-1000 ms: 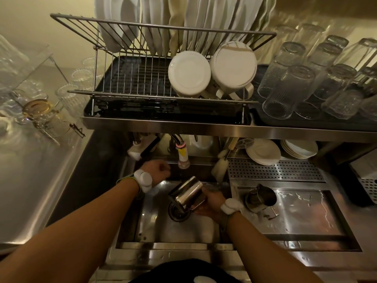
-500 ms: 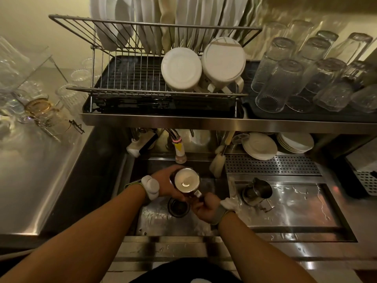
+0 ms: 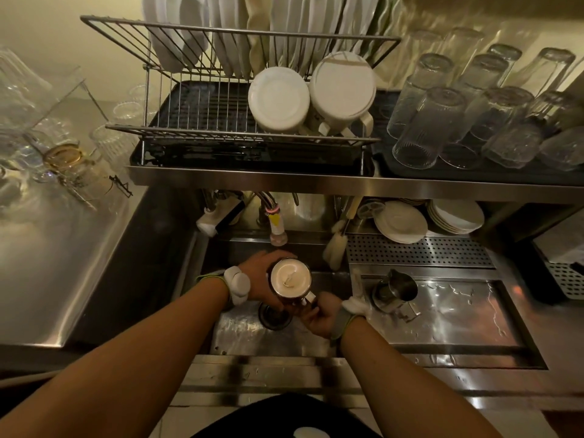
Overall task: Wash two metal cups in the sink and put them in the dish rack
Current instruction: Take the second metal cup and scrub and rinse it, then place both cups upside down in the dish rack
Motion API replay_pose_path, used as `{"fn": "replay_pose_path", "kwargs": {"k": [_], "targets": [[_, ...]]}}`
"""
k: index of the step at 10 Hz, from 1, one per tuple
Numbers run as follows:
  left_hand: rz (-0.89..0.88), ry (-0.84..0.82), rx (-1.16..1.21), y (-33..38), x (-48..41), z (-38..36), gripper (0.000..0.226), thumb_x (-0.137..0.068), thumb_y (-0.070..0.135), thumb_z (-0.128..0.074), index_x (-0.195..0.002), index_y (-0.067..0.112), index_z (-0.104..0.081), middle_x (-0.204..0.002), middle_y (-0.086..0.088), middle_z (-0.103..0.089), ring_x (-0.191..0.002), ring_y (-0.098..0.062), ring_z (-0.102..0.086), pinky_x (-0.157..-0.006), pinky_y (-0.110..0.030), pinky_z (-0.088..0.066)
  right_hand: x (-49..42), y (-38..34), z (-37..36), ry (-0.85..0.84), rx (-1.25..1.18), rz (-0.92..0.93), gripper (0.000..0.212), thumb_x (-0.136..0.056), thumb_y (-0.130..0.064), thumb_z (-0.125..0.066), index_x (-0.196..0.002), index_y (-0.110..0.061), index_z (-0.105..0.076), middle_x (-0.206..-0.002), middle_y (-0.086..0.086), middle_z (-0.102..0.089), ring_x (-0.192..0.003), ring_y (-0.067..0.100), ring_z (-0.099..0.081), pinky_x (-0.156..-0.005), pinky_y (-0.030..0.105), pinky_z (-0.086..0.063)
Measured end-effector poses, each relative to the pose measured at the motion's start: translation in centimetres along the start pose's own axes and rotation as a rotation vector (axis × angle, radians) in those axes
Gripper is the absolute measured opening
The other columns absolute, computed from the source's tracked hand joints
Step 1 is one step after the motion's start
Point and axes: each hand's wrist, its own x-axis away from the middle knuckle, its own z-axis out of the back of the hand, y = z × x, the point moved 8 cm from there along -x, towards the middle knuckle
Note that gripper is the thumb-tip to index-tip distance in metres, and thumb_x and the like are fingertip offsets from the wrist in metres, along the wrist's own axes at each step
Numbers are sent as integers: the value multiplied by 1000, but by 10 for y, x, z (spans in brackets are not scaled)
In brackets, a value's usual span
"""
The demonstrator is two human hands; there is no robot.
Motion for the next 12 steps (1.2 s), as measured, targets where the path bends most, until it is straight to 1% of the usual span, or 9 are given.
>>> {"fn": "replay_pose_path", "kwargs": {"k": [1,2,4,6,7,8,9,10,12], "targets": [[-8,9,55,6,0,1,93,-44,41,-87,-127,24,-49,-124,7,-59,-115,-10,-58,-100,-36,-50,2,-3,-1,16,44,24,44,-104,-24,-37,-141,-7,-51,-113,20,-58,-55,31,-68,-33,27,-50],[46,75,84,2,1,-3,89,-41,50,-84,-121,29,-49,-117,9,-62,-107,-9,-61,-95,-38,-52,17,-8,-2,91,150,103,43,-102,-22,-41,-138,-4,-57,-115,24,-66,-77,39,-71,-50,38,-60],[104,160,115,20,-8,-14,76,-39,52,-83,-106,36,-51,-103,12,-60,-95,-7,-58,-85,-23,-44,71,-51,25,301,456,351,28,-102,-20,-45,-87,-5,-63,-71,14,-66,-58,25,-62,-48,26,-50],[141,229,72,11,-26,-31,73,-46,52,-89,-108,30,-58,-101,15,-64,-91,-2,-61,-84,-23,-51,90,-105,125,669,776,490,19,-87,-28,-67,-78,-17,-55,-91,8,-62,-81,23,-61,-89,41,-57],[161,178,62,-2,-40,-50,79,-40,69,-83,-107,35,-58,-98,19,-66,-90,4,-63,-81,-21,-53,123,-103,174,824,851,493,29,-78,-34,-79,-72,-23,-53,-98,9,-62,-91,26,-62,-96,41,-56],[162,145,47,-9,-54,-65,74,-40,71,-83,-101,35,-61,-93,17,-69,-86,6,-66,-77,-25,-56,139,-117,172,894,1041,627,44,-73,-45,-84,-96,-15,-62,-105,11,-65,-104,33,-63,-95,40,-53],[166,207,62,7,-51,-61,71,-41,59,-86,-102,33,-61,-92,17,-69,-86,5,-65,-77,-22,-55,145,-131,167,875,946,777,93,-54,-49,-93,-129,-15,-49,-114,3,-59,-106,26,-60,-94,41,-54],[192,217,79,10,-50,-59,80,-40,54,-88,-110,34,-55,-100,16,-65,-91,-3,-63,-80,-24,-53,127,-152,158,782,957,898,97,-38,-56,-91,-124,-26,-58,-114,-5,-68,-108,22,-64,-98,46,-54],[213,231,64,14,-50,-54,87,-41,58,-86,-116,35,-49,-107,14,-63,-96,-8,-62,-85,-30,-54,139,-151,140,694,907,967,64,-61,-24,-93,-118,-22,-62,-105,-5,-69,-100,19,-65,-84,25,-50]]}}
